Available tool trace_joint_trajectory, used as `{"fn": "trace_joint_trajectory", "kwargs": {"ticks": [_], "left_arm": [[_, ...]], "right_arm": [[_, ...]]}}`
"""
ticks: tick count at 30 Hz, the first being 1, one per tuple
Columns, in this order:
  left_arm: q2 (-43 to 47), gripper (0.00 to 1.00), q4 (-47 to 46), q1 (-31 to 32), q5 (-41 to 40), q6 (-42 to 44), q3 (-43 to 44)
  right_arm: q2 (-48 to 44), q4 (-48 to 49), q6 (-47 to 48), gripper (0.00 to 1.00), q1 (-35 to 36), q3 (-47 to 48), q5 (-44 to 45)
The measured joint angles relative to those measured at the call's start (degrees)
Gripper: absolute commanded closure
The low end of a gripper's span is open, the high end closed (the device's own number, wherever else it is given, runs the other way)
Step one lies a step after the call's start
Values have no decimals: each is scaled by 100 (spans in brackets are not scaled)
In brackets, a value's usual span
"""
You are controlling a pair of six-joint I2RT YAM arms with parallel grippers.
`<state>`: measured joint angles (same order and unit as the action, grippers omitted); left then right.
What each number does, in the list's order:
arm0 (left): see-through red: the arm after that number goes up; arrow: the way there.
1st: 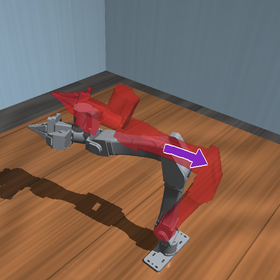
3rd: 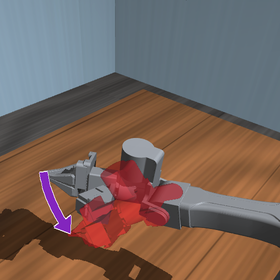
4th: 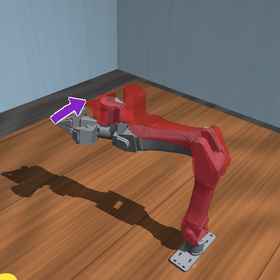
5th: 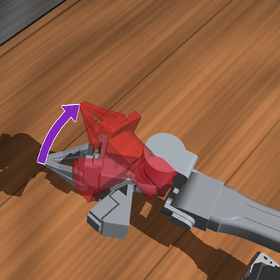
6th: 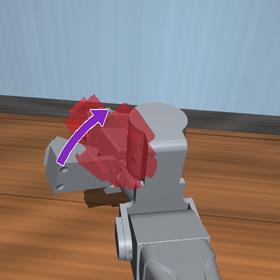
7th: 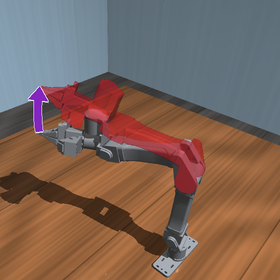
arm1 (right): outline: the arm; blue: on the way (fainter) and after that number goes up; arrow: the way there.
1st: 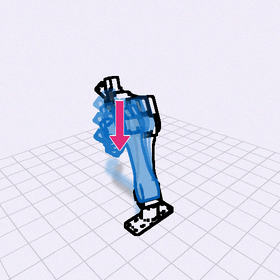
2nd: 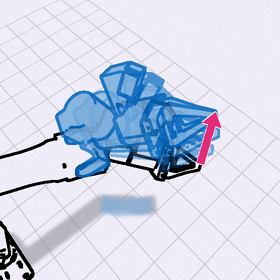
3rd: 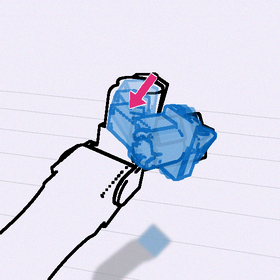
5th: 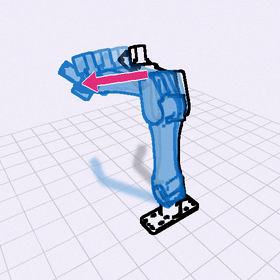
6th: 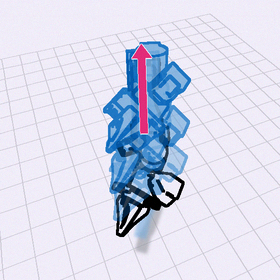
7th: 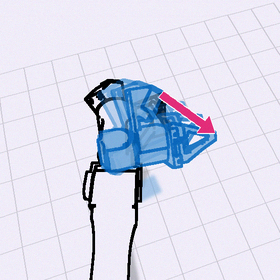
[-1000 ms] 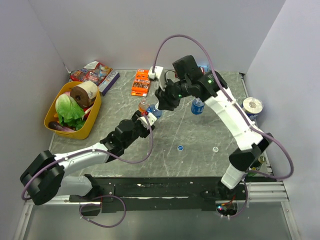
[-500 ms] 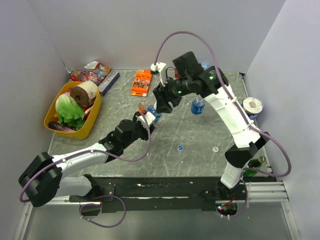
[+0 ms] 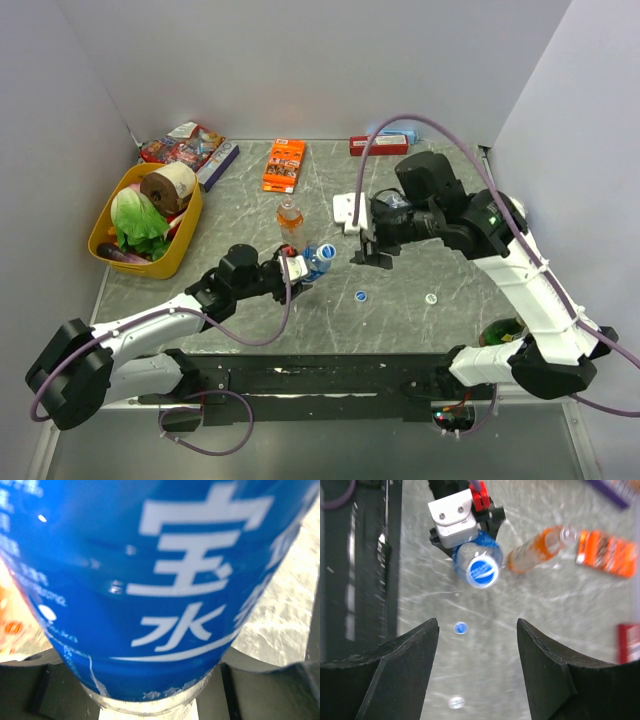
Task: Screw on the bottle caps
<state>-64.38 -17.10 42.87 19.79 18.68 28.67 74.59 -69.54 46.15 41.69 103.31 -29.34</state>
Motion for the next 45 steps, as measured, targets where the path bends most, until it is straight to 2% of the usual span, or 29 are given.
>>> {"fn": "trace_joint_trajectory", "kwargs": {"ticks": [3,8,14,22,32,41,45], "left_arm": [[13,99,177,-13,332,323,61],[13,99,376,-35,616,557,74],[13,99,479,-48,748,562,85],[15,99,496,-72,826,546,114],[13,99,457,-81,890,496,199],[13,99,455,-85,890,457,199],[15,99,459,-92,885,457,199]], "right_arm": [[-7,256,527,30,214,-138,42],[229,568,868,31,503,-136,39],[201,564,1250,32,876,-343,-11],[105,374,1880,40,1084,-446,74],[83,269,2323,41,1202,-730,345],[83,428,2426,55,1220,-828,557],[83,544,2424,65,1220,-892,625]]}}
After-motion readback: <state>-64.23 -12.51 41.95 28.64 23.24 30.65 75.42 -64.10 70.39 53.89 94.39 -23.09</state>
